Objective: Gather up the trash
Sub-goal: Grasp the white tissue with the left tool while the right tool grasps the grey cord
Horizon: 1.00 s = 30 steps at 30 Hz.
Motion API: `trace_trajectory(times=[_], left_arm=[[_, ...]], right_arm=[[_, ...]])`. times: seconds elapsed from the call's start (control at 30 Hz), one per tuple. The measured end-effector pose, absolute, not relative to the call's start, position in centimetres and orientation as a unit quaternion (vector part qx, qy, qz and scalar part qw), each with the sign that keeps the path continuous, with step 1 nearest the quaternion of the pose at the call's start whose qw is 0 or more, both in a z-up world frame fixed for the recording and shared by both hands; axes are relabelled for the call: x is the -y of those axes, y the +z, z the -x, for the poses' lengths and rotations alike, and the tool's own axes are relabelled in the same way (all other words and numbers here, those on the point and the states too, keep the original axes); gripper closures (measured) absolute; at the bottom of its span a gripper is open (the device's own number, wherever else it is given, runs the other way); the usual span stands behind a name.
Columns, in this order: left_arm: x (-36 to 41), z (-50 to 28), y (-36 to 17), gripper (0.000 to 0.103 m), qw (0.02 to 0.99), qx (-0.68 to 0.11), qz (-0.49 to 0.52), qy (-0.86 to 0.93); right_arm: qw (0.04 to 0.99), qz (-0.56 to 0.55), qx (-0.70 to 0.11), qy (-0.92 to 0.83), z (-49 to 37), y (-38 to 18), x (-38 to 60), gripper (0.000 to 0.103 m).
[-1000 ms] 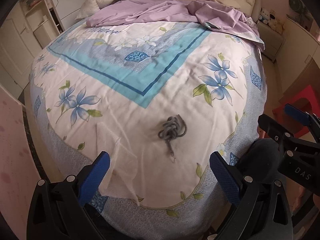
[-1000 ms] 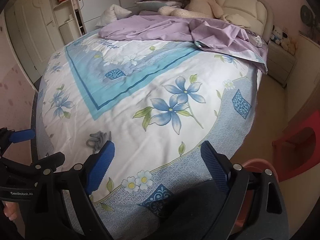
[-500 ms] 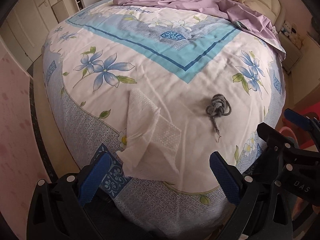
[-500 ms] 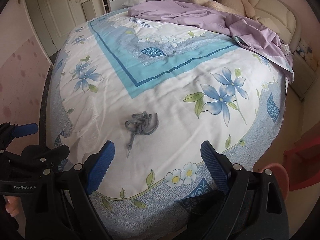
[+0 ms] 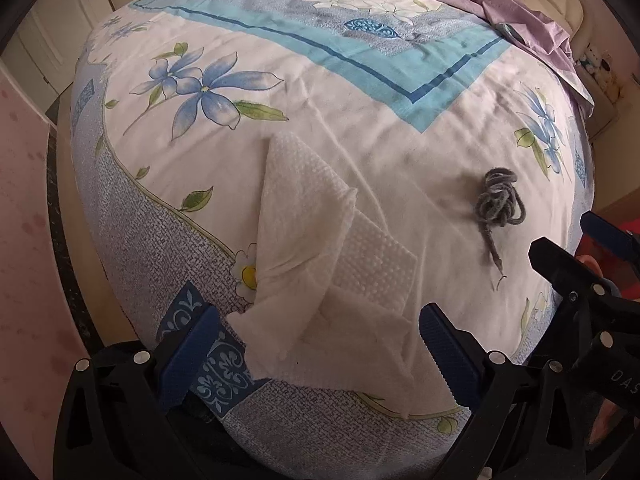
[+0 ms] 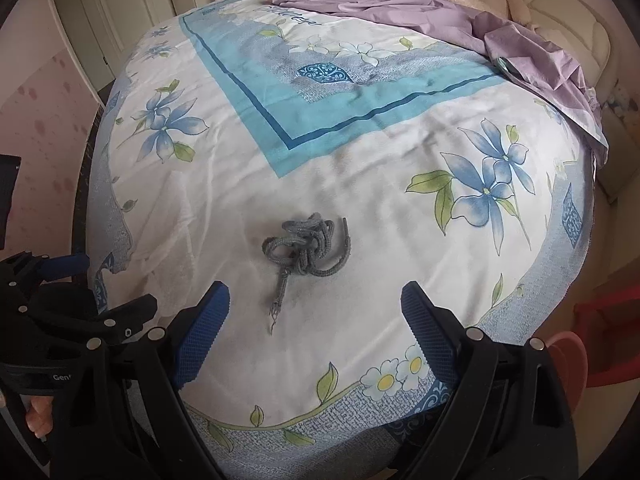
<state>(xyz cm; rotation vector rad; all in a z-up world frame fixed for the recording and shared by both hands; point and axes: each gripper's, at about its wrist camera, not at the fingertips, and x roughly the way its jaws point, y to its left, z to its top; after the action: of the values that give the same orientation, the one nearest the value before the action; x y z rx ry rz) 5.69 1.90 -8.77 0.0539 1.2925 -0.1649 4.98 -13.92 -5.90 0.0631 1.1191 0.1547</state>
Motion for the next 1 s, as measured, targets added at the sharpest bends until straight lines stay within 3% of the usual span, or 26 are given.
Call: trace_trajectory(times=[0.43,0.53,0.7,0.8,0.87,0.93,1.0], left_arm=[[-0.9,-7.9,-12.9,0.005,0.766,-0.634,-0.018,-0.101],[-1.2,-8.1,-12.7,0.016,0.763,-0.637,-0.002,-0.106],[-1.3,-8.1,-11.6,0.061,0.769,-0.629,0.000,-0.112],[-1.4,-8.1,-11.1,0.079,0.770,-0.628,0.000,-0.112],[-1.8,-8.4,-10.9,0.082,0.771,-0.628,0.002,-0.111],[-2.1,-8.5,-10.6,0.083,0.772,-0.626,-0.001,-0.109],[-1.8,-8.5,-10.2,0.085,0.773,-0.625,-0.003,-0.106]], right_arm=[[0.836,-0.016,-0.544,0.075,-7.9,-7.9,12.7,0.018],[0.833,-0.017,-0.547,0.077,-8.3,-8.3,12.5,0.018],[0.830,-0.014,-0.551,0.081,-8.9,-8.9,11.8,0.018],[0.827,-0.017,-0.555,0.085,-9.4,-9.4,11.4,0.018],[0.821,-0.029,-0.563,0.093,-9.8,-9.9,11.3,0.028],[0.812,-0.034,-0.574,0.102,-10.0,-10.6,11.1,0.061],[0.813,-0.026,-0.572,0.104,-10.0,-10.7,10.9,0.086]])
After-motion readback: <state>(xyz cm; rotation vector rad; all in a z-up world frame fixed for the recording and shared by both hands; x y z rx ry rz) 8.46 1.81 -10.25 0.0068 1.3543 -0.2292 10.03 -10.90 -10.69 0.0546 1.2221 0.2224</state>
